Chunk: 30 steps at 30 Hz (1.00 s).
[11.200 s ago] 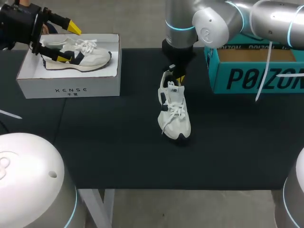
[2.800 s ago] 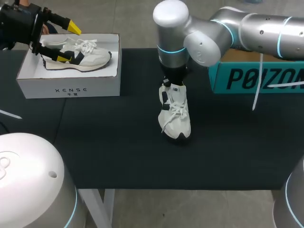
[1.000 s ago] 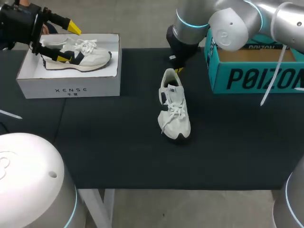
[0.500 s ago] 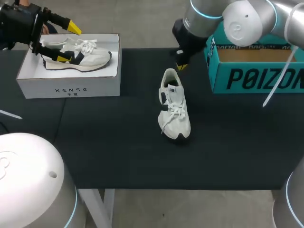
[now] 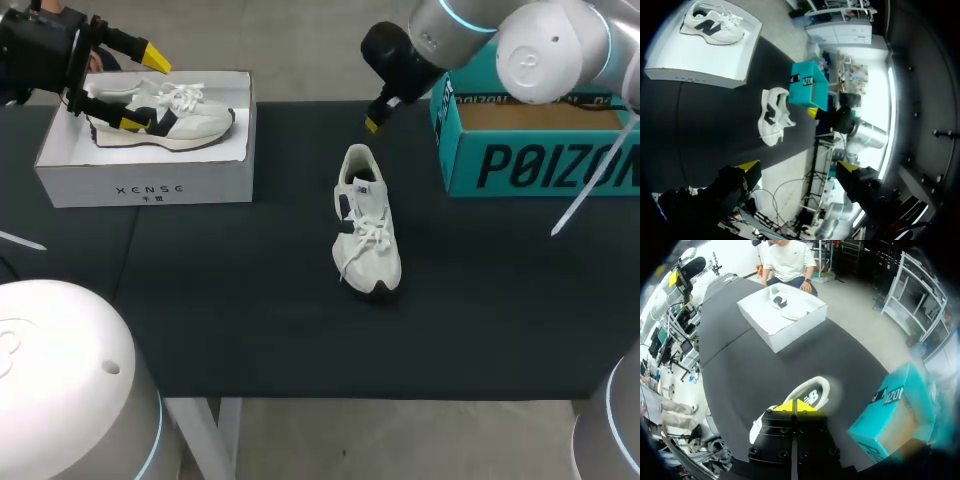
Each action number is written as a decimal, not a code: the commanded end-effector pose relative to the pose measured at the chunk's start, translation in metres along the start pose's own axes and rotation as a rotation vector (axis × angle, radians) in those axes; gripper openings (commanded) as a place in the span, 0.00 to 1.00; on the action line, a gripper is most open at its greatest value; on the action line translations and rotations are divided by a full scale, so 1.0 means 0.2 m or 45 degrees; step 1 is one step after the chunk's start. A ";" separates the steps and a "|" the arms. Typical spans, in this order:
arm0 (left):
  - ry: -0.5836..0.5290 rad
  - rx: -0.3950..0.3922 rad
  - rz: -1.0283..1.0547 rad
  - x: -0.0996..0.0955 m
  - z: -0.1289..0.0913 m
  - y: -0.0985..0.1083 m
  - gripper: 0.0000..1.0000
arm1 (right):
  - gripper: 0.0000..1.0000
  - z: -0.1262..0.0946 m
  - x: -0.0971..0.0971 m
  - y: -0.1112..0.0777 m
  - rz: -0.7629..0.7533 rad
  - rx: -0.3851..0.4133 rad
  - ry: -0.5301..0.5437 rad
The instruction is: Take the shoe out of the shoebox, open the shoe tongue, remove and reinsert the insole, then place the shoe into the shoebox
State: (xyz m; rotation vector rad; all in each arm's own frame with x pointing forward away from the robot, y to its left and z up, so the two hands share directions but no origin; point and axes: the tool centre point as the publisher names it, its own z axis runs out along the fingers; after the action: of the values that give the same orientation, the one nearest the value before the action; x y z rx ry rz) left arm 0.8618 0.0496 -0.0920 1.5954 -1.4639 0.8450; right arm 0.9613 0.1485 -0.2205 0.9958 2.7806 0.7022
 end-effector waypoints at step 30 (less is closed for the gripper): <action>-0.003 -0.002 -0.001 0.00 0.00 0.00 1.00 | 0.00 -0.07 -0.05 -0.14 0.503 0.159 -0.273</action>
State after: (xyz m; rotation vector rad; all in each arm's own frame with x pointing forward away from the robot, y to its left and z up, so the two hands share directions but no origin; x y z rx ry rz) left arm 0.8618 0.0496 -0.0920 1.5954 -1.4638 0.8450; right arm 0.9471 0.1085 -0.2215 1.5072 2.5561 0.4800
